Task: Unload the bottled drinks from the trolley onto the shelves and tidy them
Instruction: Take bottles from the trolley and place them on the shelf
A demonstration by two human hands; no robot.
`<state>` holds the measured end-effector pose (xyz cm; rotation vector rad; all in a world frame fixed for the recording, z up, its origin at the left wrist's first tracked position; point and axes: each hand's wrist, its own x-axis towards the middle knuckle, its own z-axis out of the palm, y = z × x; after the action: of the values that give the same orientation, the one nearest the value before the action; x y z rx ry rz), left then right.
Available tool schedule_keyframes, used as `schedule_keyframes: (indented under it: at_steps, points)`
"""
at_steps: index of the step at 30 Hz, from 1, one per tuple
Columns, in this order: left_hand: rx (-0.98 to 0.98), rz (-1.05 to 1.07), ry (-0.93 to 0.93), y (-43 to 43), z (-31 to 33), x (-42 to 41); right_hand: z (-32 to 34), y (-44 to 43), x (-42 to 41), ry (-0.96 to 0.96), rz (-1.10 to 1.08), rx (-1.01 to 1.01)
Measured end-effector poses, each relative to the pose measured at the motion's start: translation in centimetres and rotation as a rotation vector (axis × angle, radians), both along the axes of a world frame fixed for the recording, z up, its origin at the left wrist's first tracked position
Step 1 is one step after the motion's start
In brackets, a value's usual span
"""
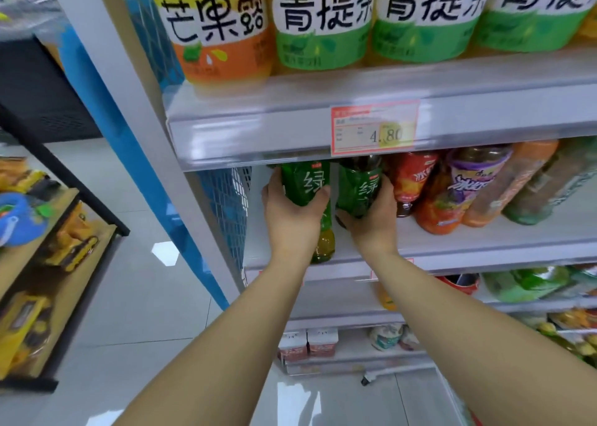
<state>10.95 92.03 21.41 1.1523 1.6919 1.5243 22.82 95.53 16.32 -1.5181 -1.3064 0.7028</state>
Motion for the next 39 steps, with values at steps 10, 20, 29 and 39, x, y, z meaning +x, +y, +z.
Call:
schedule_keyframes:
  at_steps: [10,20,29,39]
  points:
    - [0.082,-0.091,0.081,1.9,-2.5,-0.5,-0.8,-3.7,3.4,-0.698,0.284,0.091]
    - [0.021,-0.223,0.705,-2.7,-5.0,-0.8,0.1,-0.6,2.2,-0.852,0.346,-0.169]
    - [-0.332,-0.406,0.882,1.6,-5.7,-0.3,-0.2,0.4,2.7,-0.871,0.474,-0.225]
    - [-0.367,-0.444,0.888,8.3,-5.6,-1.7,0.6,4.8,0.7,-0.858,0.467,-0.336]
